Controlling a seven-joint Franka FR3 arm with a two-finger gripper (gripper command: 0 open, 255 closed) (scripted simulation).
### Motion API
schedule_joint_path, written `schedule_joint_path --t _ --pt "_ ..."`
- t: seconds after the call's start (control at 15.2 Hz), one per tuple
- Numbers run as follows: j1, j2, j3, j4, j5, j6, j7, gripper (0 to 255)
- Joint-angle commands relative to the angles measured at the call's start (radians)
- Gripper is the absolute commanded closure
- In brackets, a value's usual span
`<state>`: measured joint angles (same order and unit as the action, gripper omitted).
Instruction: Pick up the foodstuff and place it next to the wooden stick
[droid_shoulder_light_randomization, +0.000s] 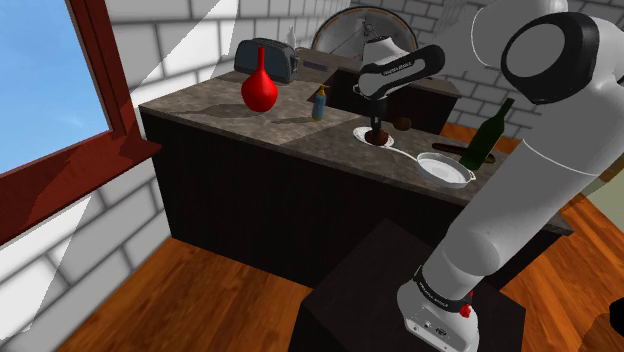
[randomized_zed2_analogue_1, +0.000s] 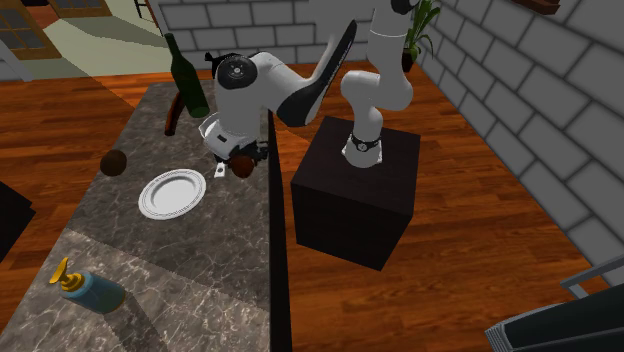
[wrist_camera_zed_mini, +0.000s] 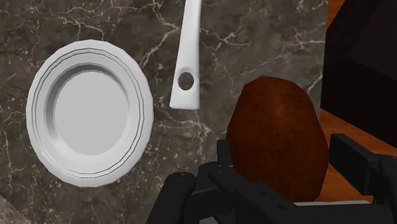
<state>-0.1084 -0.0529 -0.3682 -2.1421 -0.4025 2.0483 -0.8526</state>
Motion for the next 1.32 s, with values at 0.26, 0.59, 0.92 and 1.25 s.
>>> schedule_joint_path --t 0.26,0.59,0.92,1.25 --pt "0.004 -0.03 0.005 0.05 0.004 -0.077 -0.02 255" --pt "-0.017 -0.067 -0.016 0.042 -0.011 -0.09 -0.062 255" --pt "-0.073 -0.123 -0.079 -0.015 -0.051 -0.049 -0.152 255" --pt "-0.129 -0.154 -0.151 -0.044 -0.082 -0.006 -0.255 255"
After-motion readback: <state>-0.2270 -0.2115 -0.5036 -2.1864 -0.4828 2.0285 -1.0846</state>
